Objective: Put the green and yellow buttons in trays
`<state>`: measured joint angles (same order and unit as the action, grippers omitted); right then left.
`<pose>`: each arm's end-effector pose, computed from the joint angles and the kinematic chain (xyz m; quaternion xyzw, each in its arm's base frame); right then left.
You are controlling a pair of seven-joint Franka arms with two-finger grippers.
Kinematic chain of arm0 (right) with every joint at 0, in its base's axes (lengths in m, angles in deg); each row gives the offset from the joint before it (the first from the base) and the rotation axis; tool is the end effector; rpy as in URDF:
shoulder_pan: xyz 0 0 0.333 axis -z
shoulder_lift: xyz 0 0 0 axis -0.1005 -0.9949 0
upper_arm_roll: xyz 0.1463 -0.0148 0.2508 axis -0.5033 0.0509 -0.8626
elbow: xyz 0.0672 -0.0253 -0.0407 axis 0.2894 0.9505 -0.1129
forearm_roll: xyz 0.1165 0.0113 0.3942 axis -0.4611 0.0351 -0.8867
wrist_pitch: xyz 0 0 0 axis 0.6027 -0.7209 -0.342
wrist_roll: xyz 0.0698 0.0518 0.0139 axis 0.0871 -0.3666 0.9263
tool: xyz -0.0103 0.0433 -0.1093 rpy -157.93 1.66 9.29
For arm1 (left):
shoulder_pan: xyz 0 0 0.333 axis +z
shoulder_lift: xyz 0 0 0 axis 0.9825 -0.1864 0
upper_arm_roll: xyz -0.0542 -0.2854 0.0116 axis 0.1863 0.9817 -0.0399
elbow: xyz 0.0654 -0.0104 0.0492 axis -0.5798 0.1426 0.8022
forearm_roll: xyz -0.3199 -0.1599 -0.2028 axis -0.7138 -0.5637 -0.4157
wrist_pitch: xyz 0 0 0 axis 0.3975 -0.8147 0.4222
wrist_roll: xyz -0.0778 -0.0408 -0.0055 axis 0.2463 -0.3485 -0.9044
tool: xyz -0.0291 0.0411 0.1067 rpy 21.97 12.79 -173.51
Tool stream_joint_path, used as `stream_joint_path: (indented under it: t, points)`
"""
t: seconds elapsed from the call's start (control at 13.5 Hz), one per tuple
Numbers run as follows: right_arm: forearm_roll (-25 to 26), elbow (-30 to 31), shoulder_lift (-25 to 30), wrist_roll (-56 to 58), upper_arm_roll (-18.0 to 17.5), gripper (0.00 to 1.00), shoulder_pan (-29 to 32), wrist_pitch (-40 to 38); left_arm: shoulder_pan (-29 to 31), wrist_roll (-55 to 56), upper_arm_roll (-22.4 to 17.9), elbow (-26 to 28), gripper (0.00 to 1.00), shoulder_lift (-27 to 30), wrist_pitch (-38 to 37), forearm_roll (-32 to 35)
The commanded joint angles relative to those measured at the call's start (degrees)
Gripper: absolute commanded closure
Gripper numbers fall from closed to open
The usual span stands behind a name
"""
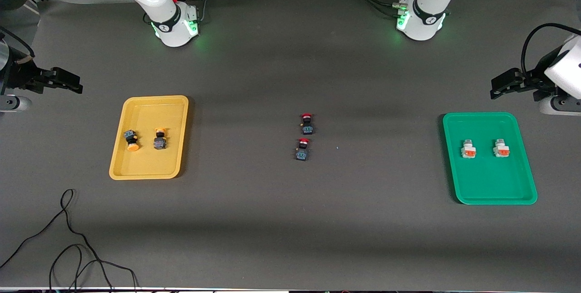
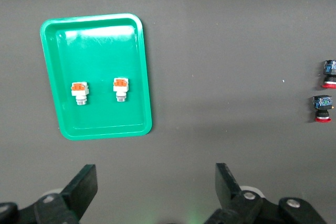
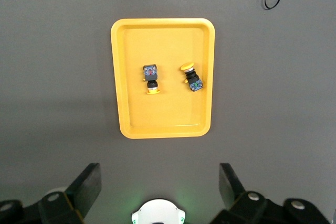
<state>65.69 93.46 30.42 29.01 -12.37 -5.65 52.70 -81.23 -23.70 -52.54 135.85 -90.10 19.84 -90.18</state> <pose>0.5548 -0.0149 0.5730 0.9965 -0.0097 -0.0766 0.0335 0.5770 -0.0297 0.5770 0.9989 -0.0320 -0.0333 0.0053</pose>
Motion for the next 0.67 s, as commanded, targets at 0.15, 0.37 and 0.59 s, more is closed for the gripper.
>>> stream_joint_path:
  t: [0.15, 0.37, 0.59]
  points:
    - [-0.35, -1.32, -0.47, 1.10, 0.01, 0.00, 0.32, -1.31, -0.40, 0.65, -0.07, -0.88, 0.00, -0.07, 0.10, 0.98]
    - [-1.23, -1.23, -0.47, 1.10, 0.01, 0.01, 0.41, -1.31, -0.31, 0.65, -0.07, -0.80, 0.00, -0.07, 0.53, 1.69]
    - [-2.63, -1.23, -0.38, 1.10, 0.53, 0.01, 0.41, -1.31, -0.40, 0.65, 0.02, -0.80, 0.00, -0.07, 0.71, 2.57]
